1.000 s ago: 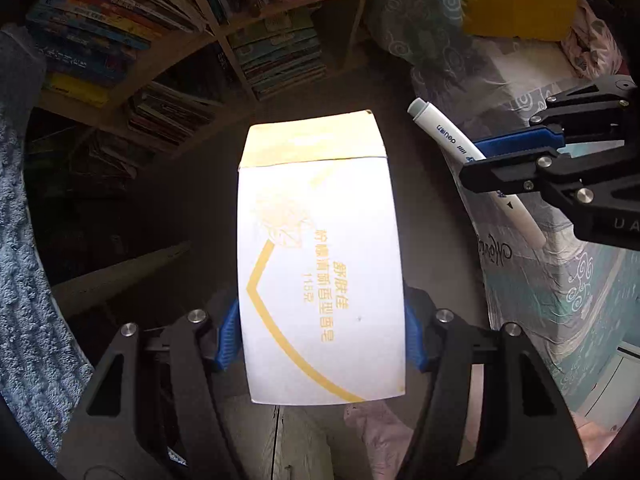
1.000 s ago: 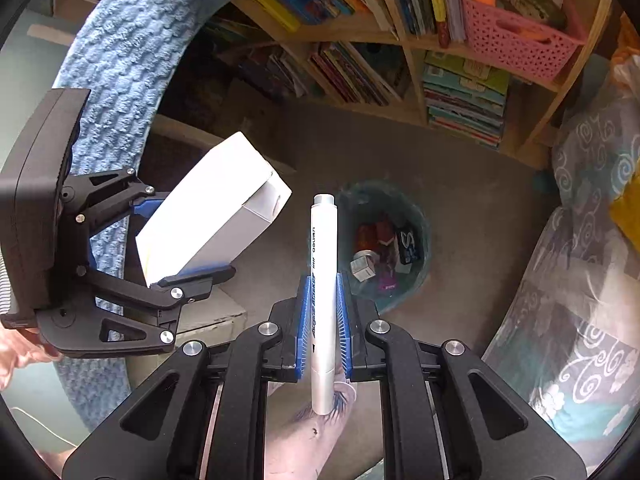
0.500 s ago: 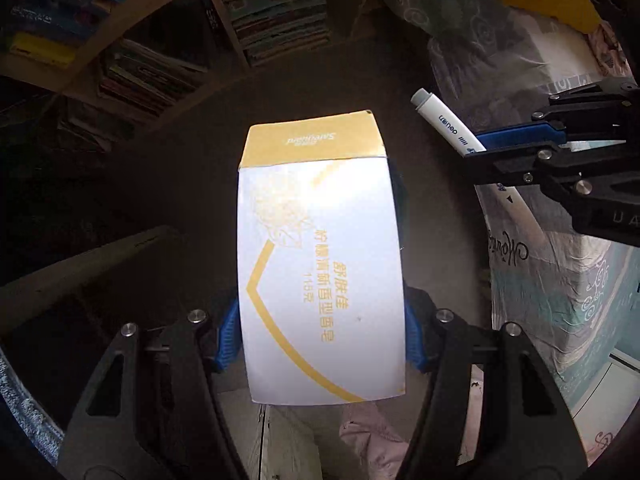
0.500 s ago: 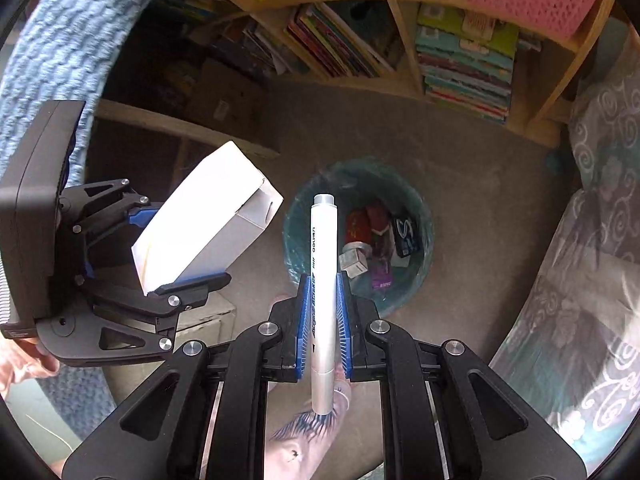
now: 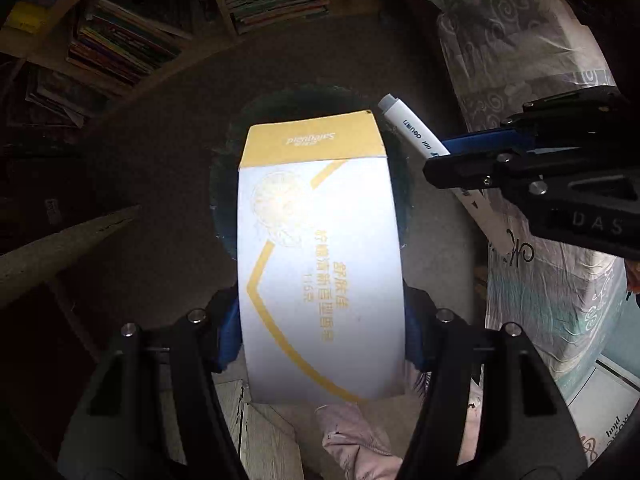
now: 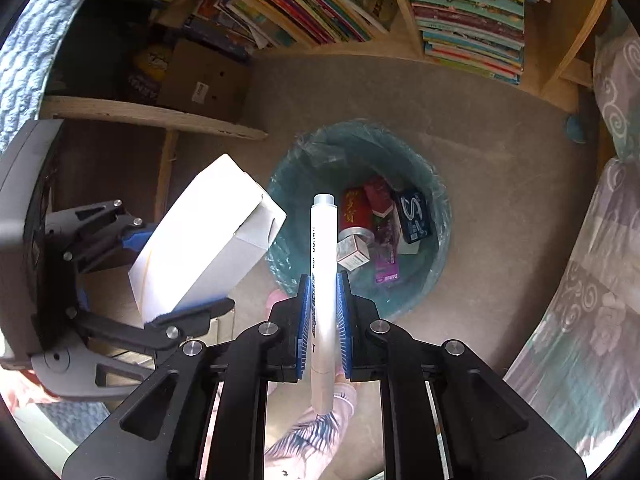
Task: Collect trash
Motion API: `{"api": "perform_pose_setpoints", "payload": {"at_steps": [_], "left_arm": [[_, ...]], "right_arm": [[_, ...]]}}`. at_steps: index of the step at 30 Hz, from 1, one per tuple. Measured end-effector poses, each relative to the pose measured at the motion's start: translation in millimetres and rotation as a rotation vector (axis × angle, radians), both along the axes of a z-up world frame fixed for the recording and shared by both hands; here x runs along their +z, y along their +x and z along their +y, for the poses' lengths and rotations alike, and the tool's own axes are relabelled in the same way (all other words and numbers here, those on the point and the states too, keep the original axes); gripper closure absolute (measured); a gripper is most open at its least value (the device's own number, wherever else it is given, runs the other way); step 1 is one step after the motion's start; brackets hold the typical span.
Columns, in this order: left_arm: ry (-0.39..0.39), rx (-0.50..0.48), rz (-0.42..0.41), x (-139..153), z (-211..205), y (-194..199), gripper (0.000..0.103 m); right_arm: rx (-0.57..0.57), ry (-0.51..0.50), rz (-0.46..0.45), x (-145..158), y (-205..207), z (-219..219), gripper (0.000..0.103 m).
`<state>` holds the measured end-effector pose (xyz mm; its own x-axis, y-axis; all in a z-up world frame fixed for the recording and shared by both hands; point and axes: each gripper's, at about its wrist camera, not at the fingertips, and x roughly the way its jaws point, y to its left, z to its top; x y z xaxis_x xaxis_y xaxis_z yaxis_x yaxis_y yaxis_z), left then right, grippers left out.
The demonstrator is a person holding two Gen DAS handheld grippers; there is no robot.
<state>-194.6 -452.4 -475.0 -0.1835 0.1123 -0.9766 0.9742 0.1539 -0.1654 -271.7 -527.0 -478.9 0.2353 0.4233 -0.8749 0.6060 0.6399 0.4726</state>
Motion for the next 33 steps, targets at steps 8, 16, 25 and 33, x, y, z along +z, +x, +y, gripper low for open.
{"api": "perform_pose_setpoints", "payload": {"at_steps": [8, 16, 25, 33], "left_arm": [[-0.006, 0.005, -0.02, -6, -4, 1, 0.043], [0.005, 0.003, -0.051, -8, -2, -3, 0.018], [0.007, 0.005, -0.05, -3, 5, -4, 0.018], [-0.018, 0.027, -0.057, 15, 13, -2, 0.015]], "right_arm": [[-0.005, -0.004, -0.002, -4, 0, -3, 0.07], [-0.044, -0.017, -0.009, 2, -8, -14, 0.053], [-0.062, -0.013, -0.028, 9, -19, -18, 0.046], [-0.06, -0.012, -0.058, 27, -29, -10, 0.029]]}}
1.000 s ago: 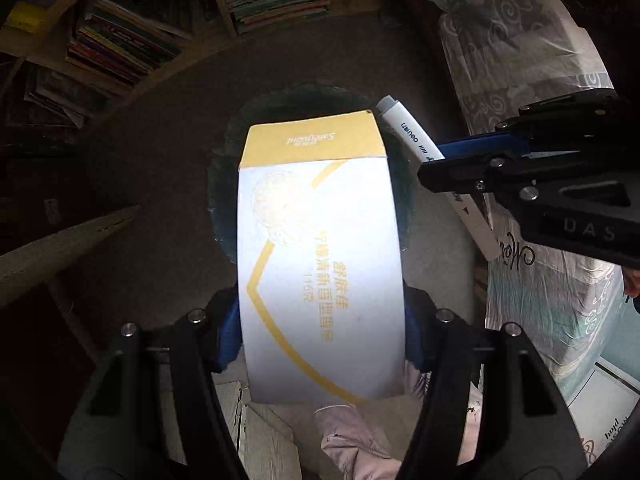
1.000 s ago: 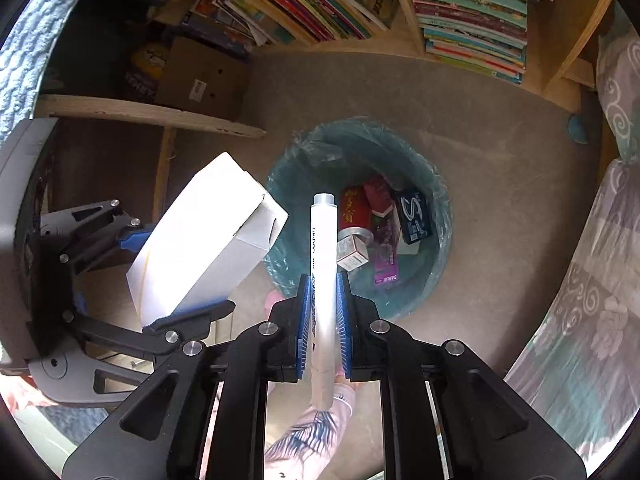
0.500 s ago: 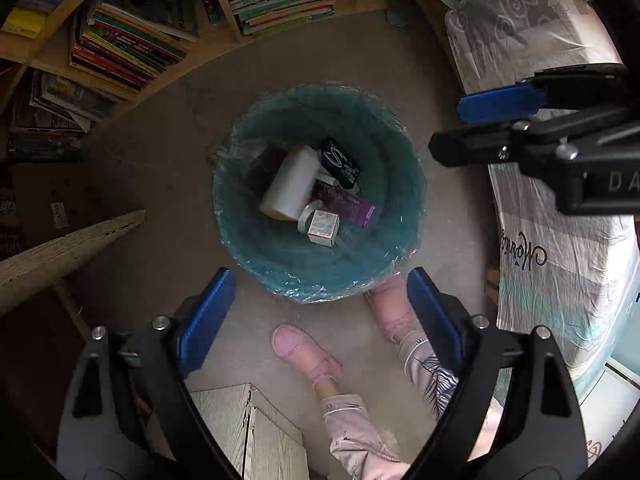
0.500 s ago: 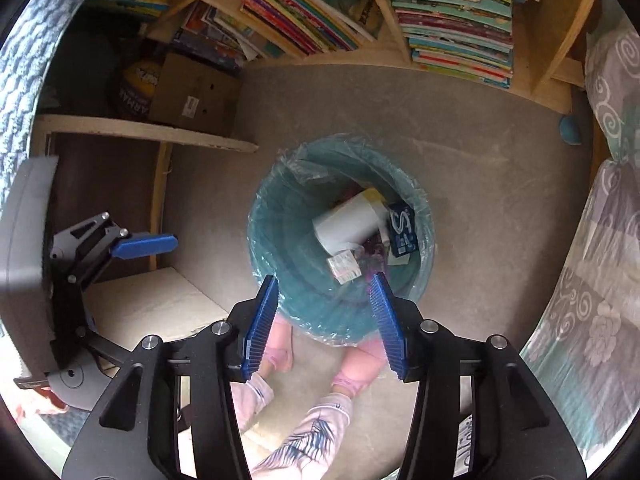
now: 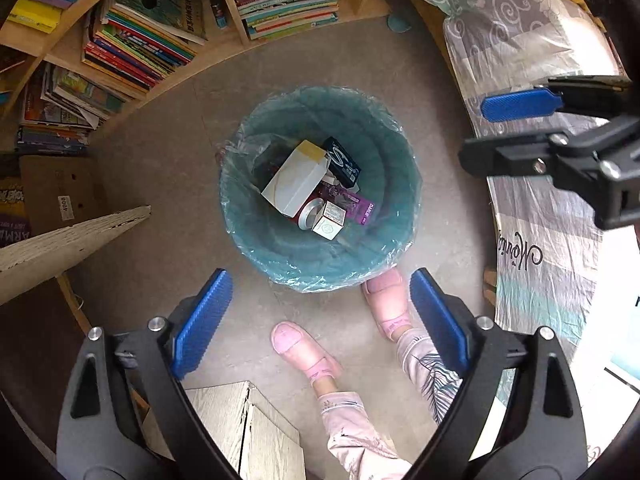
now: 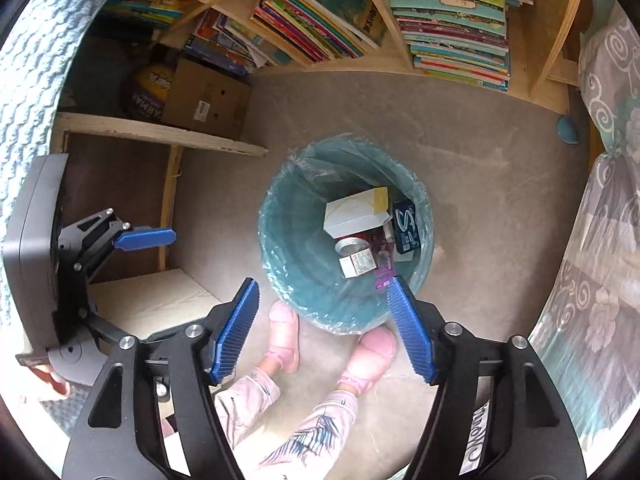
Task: Collect trash
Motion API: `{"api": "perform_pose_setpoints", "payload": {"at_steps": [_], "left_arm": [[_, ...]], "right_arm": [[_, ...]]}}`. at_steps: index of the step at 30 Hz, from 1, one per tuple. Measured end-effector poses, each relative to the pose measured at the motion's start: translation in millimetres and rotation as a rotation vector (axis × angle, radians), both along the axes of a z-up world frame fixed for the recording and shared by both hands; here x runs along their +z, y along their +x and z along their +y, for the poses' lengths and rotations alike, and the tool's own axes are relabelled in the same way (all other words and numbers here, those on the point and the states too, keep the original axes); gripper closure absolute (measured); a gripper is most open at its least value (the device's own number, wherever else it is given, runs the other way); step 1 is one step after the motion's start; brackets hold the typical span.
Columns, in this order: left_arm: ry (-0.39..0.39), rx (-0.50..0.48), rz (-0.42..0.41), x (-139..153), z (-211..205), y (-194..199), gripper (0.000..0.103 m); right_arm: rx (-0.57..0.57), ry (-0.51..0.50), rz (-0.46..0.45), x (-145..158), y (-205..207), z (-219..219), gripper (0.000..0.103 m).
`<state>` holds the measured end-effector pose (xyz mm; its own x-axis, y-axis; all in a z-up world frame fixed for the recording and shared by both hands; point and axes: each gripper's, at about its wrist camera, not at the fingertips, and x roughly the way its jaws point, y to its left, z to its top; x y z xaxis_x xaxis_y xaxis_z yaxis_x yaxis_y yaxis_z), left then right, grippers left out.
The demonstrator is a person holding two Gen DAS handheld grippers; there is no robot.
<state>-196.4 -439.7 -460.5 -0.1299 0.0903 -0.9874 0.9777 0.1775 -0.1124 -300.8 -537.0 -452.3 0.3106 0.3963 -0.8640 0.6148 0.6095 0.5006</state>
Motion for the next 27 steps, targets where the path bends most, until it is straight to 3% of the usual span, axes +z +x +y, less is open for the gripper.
{"api": "perform_pose_setpoints", "payload": {"at_steps": [6, 14, 21, 27], "left_arm": [[-0.033, 0.019, 0.014, 19, 6, 1, 0.011], [-0.034, 0.028, 0.002, 52, 7, -4, 0.009], [-0.098, 0.047, -0.052, 115, 17, -8, 0.007], [-0.178, 0.103, -0.116, 192, 30, -8, 0.007]], "right_arm": [[-0.018, 0.013, -0.03, 24, -8, 2, 0.019], [-0.044, -0.002, -0.052, 65, -24, 2, 0.014], [-0.092, -0.13, -0.052, 127, -43, -3, 0.014], [-0.056, -0.221, -0.101, 198, -45, 0, 0.014]]}}
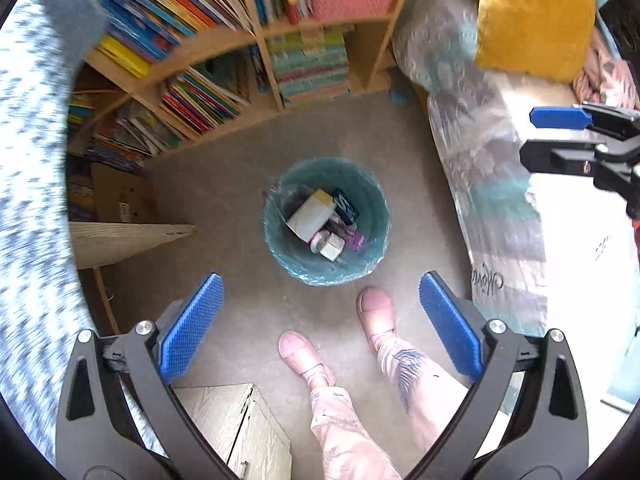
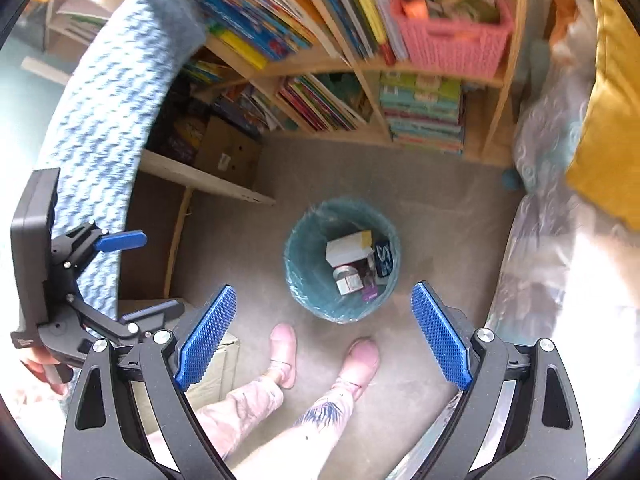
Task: Collect trash
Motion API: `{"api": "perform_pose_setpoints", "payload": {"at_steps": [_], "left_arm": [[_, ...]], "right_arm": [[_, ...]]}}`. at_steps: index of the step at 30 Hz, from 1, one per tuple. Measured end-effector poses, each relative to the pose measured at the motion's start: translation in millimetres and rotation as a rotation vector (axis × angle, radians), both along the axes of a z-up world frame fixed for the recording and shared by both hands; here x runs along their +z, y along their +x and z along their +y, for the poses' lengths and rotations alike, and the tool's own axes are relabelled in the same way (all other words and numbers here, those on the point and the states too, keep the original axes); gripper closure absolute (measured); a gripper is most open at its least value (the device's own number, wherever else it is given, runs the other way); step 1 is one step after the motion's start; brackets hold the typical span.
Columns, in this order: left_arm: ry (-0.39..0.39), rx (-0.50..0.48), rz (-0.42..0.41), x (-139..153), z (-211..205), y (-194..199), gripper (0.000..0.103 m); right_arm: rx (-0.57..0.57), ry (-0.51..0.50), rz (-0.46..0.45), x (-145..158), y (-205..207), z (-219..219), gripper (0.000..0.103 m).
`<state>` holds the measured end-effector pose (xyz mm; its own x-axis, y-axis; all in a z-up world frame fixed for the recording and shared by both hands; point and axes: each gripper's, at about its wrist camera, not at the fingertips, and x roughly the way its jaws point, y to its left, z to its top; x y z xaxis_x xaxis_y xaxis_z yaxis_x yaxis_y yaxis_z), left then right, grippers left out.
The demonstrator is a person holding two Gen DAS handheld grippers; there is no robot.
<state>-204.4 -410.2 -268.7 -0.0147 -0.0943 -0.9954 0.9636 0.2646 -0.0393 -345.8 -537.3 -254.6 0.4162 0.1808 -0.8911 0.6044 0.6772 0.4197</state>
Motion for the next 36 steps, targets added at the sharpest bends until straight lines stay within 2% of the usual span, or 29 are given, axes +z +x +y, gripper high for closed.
{"api": "perform_pose_setpoints", "payload": {"at_steps": [5, 11, 16, 20, 27, 36], "left_arm": [[-0.069, 0.054, -0.043, 61, 16, 5, 0.007], [-0.14, 0.168, -0.109, 126, 47, 21, 0.007], [-0.183, 0.296, -0.154, 169, 86, 39, 0.007], [-0.225, 0.396, -0.232, 198, 123, 50, 0.007], [-0.256, 0.587, -0.309, 231, 191, 74, 0.007], [-0.271, 0.882, -0.38, 252, 291, 112, 0.007]], "right_arm": [[0.067, -0.08, -0.042, 60, 9, 5, 0.014], [0.134, -0.154, -0.121, 128, 23, 13, 0.013], [0.219, -0.192, -0.153, 164, 47, 32, 0.013], [0.3, -0.204, -0.186, 185, 72, 57, 0.013], [0.477, -0.222, -0.268, 219, 131, 111, 0.013], [0.7, -0.226, -0.361, 251, 210, 187, 0.013]]}}
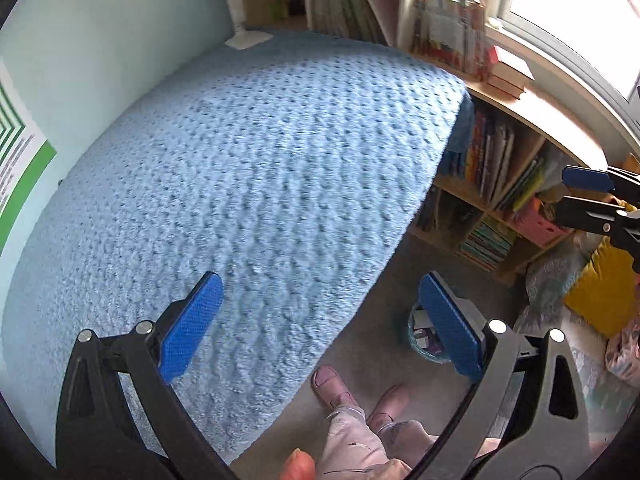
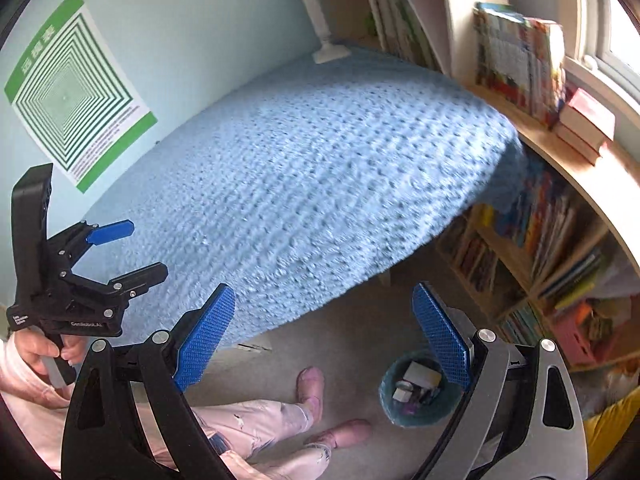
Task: Collect trash
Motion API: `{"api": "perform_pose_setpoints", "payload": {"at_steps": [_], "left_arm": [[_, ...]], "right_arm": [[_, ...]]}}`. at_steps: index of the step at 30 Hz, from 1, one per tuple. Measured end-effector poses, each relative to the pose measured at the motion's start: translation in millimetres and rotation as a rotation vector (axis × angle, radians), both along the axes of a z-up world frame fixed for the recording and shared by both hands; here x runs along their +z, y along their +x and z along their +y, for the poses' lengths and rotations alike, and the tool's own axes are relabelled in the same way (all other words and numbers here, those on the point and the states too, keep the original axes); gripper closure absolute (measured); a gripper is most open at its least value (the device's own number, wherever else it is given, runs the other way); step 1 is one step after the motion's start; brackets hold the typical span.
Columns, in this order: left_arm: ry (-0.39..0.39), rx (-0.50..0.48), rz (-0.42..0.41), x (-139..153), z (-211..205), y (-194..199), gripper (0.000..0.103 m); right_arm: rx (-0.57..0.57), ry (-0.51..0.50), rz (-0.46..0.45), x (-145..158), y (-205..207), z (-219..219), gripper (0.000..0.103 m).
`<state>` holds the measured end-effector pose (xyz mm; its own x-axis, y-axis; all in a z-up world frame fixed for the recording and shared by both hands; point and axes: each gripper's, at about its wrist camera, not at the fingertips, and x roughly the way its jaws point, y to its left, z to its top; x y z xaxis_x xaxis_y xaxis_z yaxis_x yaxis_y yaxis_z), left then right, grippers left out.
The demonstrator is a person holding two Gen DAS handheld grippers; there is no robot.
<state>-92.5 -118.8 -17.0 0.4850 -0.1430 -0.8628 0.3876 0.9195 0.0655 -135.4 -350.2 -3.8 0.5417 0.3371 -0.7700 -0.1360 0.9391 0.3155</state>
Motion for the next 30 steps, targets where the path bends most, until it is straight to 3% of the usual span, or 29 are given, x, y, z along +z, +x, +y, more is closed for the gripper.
{"api": "perform_pose_setpoints", "payload": {"at_steps": [14, 30], "left_arm": [[-0.027, 0.364, -0.037, 3, 136, 30, 0.007], [-0.001, 0.684, -0.066, 8, 248, 27, 0.007]], "right_arm": [[0.319, -0.04, -0.051, 23, 86, 134, 0.013], [0.527, -0.032, -0.082, 29, 150, 263, 0.013]]}}
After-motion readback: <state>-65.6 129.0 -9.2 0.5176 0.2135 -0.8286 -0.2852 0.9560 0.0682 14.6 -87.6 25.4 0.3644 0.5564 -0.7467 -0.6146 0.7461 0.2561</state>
